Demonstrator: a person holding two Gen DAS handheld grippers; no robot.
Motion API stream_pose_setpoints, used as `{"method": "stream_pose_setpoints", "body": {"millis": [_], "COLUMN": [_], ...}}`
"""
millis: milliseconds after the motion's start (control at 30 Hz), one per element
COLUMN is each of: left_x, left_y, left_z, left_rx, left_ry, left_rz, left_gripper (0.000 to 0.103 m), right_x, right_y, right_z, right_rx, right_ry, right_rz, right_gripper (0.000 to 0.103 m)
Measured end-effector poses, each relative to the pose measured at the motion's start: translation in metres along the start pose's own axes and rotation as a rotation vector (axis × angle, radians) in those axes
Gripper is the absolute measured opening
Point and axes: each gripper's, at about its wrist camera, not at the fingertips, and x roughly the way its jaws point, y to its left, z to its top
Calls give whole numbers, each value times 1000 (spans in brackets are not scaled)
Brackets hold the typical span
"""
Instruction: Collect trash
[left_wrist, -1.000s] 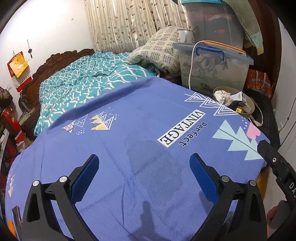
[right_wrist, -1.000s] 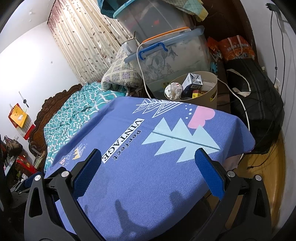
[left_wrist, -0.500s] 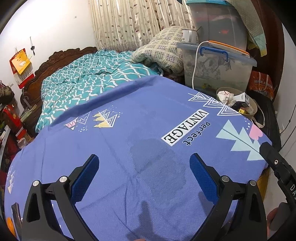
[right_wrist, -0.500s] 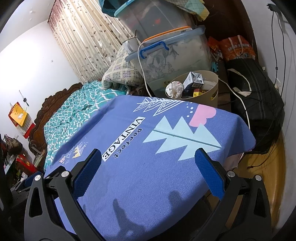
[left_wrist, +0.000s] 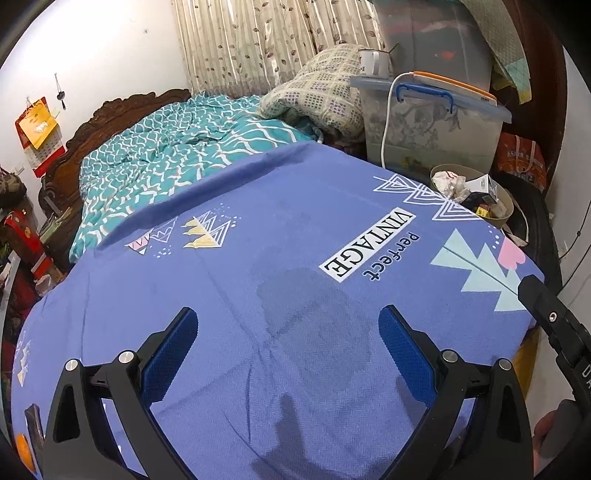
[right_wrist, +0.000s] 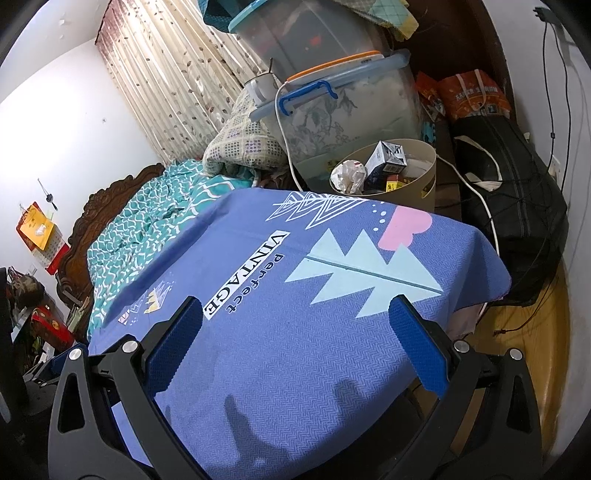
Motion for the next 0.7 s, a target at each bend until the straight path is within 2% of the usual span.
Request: {"method": "stream_pose_setpoints", "body": {"millis": [700], "left_x": [2], "left_y": [0], "left_z": [-1], "left_rx": [-4], "left_ry": [11], "left_rz": [-22], "left_gripper": [94], "right_x": [1], "right_y": [-1], "right_z": [-2], "right_rx": [0], "right_ry": [7], "right_rz": [1], "right_gripper": [100]}}
